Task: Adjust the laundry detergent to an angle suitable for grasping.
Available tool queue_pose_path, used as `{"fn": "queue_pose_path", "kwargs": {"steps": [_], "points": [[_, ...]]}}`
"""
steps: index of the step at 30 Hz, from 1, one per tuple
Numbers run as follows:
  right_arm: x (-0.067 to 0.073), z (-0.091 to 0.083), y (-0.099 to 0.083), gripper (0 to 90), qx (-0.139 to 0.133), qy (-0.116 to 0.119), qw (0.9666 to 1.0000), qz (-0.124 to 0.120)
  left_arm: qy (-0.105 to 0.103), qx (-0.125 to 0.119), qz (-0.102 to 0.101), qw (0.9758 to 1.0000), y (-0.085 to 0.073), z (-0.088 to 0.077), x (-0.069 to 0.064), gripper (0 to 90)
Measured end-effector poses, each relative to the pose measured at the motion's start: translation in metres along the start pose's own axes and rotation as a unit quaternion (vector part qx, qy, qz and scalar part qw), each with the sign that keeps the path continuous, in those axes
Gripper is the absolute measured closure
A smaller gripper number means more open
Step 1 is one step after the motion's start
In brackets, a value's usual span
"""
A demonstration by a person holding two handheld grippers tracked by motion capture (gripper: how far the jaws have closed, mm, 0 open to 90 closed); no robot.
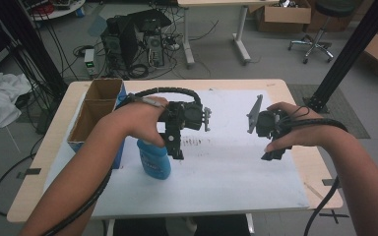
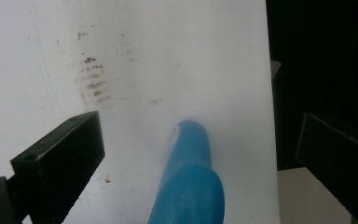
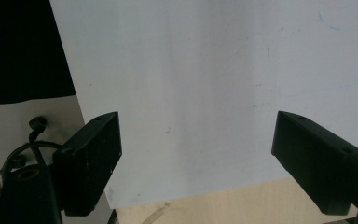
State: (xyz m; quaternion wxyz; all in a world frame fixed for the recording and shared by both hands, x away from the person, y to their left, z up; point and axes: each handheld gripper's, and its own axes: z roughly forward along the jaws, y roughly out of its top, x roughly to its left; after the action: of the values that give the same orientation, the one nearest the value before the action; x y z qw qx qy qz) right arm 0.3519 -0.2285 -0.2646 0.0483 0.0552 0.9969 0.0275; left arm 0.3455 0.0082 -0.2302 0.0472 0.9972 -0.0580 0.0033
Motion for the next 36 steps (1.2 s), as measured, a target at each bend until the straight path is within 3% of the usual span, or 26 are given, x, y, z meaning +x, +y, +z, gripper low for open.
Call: {"fn": "queue_pose_path", "kwargs": {"steps": [36], "points": [[0.0029, -0.0023, 0.0045, 16.0, -0.001, -0.014, 0.9999, -0.004, 0.000, 0.000, -0.001, 1.0000, -0.0036, -0.0044, -0.0063, 1.6]]}}
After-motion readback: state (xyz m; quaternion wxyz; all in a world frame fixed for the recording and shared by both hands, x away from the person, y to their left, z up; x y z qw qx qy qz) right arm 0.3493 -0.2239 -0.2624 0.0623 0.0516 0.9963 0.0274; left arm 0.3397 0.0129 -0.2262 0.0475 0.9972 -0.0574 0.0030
